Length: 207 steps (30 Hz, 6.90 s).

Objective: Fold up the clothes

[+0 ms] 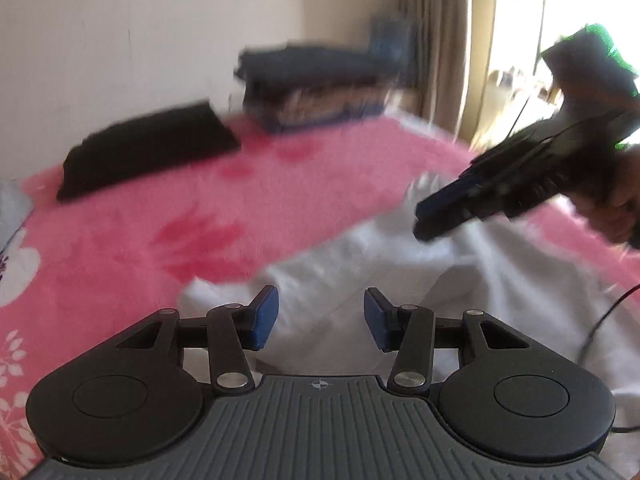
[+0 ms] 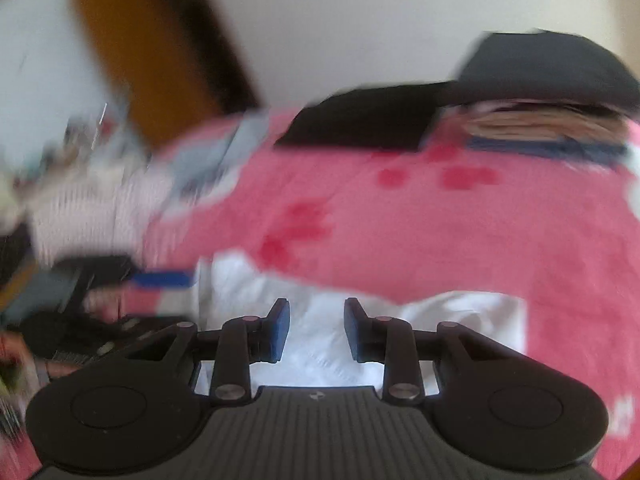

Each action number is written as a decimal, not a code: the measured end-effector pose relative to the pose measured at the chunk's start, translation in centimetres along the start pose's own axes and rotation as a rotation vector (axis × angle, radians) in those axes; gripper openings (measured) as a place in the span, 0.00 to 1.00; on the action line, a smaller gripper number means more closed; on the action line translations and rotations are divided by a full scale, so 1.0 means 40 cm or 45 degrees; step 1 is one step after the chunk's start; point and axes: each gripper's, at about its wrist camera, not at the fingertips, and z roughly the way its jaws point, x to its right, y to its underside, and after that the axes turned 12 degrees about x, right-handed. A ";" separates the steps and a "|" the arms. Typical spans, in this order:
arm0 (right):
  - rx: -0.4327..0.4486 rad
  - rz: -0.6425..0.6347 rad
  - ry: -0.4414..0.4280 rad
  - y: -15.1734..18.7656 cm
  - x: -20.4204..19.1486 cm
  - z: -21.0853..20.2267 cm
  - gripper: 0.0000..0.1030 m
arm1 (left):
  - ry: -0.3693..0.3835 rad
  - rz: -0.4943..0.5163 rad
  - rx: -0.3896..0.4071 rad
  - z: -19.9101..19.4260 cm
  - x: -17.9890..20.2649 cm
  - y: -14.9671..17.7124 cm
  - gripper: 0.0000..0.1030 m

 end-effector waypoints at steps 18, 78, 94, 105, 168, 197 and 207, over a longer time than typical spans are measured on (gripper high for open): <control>-0.031 -0.465 0.201 0.066 -0.134 0.043 0.30 | -0.075 0.265 -0.018 0.006 0.033 0.036 0.60; 0.185 0.219 0.105 0.297 -0.568 -0.600 0.99 | -0.256 -0.639 -0.171 -0.822 0.238 0.330 1.00; 0.209 0.119 0.277 0.312 -0.586 -0.586 1.00 | -0.354 -0.651 -0.133 -0.805 0.207 0.340 1.00; 0.187 0.214 0.472 0.387 -0.445 -0.612 1.00 | -0.276 -0.624 -0.204 -0.722 0.187 0.386 1.00; 0.085 1.056 0.359 0.571 0.043 -0.632 0.54 | -0.087 -0.688 -0.204 -0.564 -0.012 0.381 0.60; -0.190 1.288 -0.006 0.711 -0.044 -0.655 0.59 | 0.200 -0.907 -0.363 -0.618 0.058 0.454 0.56; -0.256 1.104 -0.002 0.705 -0.103 -0.636 0.52 | 0.134 -0.705 -0.363 -0.626 0.110 0.439 0.47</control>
